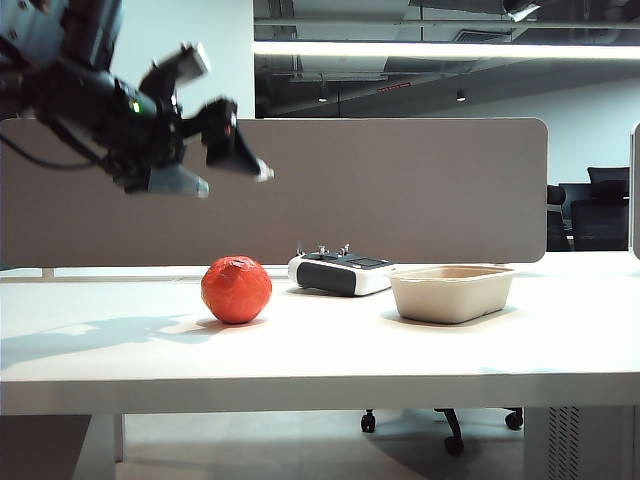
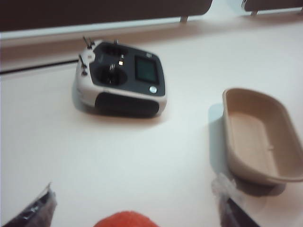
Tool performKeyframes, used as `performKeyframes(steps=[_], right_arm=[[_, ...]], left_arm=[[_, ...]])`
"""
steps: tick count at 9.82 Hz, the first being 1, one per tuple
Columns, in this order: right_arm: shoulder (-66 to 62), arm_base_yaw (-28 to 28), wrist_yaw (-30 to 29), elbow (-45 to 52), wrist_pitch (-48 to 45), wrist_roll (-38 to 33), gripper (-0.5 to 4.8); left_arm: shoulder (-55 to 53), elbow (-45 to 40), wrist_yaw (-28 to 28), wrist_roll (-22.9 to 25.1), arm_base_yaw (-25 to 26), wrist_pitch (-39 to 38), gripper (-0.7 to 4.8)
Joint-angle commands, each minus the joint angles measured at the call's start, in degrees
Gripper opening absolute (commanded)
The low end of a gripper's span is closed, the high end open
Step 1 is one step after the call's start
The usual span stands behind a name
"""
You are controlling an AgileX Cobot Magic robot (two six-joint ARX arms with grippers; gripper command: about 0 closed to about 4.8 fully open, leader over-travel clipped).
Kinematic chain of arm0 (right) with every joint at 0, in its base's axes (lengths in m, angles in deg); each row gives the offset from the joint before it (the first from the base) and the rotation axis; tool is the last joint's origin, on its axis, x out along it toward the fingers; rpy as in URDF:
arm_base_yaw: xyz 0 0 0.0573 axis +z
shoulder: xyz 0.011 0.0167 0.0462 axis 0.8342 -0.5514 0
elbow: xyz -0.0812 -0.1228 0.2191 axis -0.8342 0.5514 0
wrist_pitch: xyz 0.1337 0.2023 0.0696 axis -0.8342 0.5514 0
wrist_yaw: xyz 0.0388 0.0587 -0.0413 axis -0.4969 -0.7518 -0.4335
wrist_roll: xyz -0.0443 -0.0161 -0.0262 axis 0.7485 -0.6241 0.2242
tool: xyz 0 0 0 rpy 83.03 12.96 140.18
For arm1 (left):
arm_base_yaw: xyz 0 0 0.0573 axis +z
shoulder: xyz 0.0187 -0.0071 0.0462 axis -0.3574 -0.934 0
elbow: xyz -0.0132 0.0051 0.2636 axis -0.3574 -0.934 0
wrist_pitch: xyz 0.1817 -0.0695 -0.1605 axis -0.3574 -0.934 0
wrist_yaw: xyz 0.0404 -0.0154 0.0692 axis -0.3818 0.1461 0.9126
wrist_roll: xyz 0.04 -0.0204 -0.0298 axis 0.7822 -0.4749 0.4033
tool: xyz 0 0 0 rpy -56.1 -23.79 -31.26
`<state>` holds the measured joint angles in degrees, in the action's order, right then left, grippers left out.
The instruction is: Pick up the orange and place it into the paper lunchbox.
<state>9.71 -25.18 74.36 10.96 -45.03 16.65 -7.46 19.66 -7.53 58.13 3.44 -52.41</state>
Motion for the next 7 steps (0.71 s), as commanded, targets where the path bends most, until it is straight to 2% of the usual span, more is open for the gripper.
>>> performKeyframes(steps=[1,5,7], right_arm=[[0.24,0.02,0.02,-0.33,-0.74,-0.22,-0.05],[0.20,0.02,0.00,-0.33,-0.76,-0.22,-0.05],[0.17,0.02,0.02,-0.33,-0.76,-0.22,-0.05]], left_arm=[[-9.53,0.11,-0.46,0.24,-0.02,7.02,4.79],[-17.07,0.11,0.20,0.24,-0.02,7.67,4.79],[-17.16,0.11,0.22,0.24,-0.02,7.74,4.79]])
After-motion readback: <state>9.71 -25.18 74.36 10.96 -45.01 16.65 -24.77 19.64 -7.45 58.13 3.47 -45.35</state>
